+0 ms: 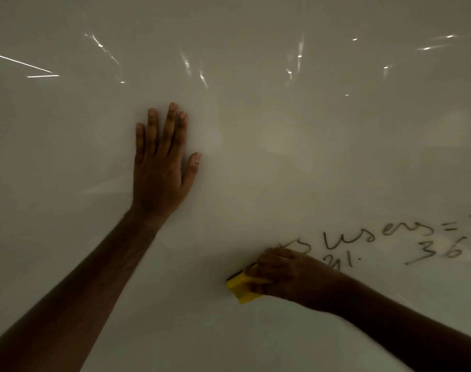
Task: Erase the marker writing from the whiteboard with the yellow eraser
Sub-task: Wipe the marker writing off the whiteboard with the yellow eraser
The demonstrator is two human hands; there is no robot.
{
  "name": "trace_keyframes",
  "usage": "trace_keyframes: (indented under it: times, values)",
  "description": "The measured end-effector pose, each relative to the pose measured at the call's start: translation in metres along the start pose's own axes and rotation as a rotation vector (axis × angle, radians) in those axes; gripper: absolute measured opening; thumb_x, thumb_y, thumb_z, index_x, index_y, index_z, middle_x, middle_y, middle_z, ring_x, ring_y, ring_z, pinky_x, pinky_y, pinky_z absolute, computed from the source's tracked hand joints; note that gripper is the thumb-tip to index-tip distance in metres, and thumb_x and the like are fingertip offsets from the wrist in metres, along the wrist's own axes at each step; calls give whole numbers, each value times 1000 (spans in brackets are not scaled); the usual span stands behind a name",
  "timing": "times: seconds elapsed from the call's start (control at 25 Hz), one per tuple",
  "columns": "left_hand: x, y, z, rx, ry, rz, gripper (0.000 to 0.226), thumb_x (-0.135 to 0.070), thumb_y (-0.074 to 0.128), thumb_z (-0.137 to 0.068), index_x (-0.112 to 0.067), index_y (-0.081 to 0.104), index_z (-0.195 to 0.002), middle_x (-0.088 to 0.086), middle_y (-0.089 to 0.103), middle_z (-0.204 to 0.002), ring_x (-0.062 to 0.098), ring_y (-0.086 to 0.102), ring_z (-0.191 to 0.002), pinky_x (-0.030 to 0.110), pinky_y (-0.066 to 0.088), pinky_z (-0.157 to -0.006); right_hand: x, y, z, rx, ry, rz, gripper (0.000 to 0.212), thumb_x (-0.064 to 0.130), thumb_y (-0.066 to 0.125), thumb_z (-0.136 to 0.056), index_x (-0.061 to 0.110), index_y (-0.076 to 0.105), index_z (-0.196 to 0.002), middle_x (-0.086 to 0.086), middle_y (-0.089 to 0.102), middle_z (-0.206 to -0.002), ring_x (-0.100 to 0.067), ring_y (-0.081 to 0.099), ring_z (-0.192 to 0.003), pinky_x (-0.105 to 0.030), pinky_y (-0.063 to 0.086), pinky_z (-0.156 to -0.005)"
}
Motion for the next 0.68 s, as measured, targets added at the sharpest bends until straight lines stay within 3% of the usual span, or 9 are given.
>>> trace_keyframes:
  times: [0.24,0.36,0.68]
  values:
    - [-7,3,2,-20,-2,-7,67,-40,35,-117,-4,20,-172,20,16,-179,49,11,-165,60,6,-135,-60,-58,-7,-134,197,14,34,21,62,-109,19,66,-142,-6,62,-151,-33,65,-124,-46,53,-106]
    - [-12,4,5,-9,-22,29,66,-37,33,-117,-1,18,-171,21,14,-179,50,9,-165,60,3,-135,-61,-60,-28,-188,243,23,33,25,54,-113,20,65,-144,-4,61,-152,-31,65,-122,-45,52,-105]
    - [-32,6,29,41,-51,66,72,-37,39,-114,2,17,-171,23,12,-179,46,6,-166,58,2,-136,-36,-37,47,68,49,-55,38,24,55,-112,32,59,-149,4,58,-155,-25,59,-133,-39,46,-115]
Point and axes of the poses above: each hand's wrist, its own z-axis away from the middle knuckle, its own y-axis out of the palm, x = y × z, the point moved 1 cm from there along -z, towards the middle knuckle
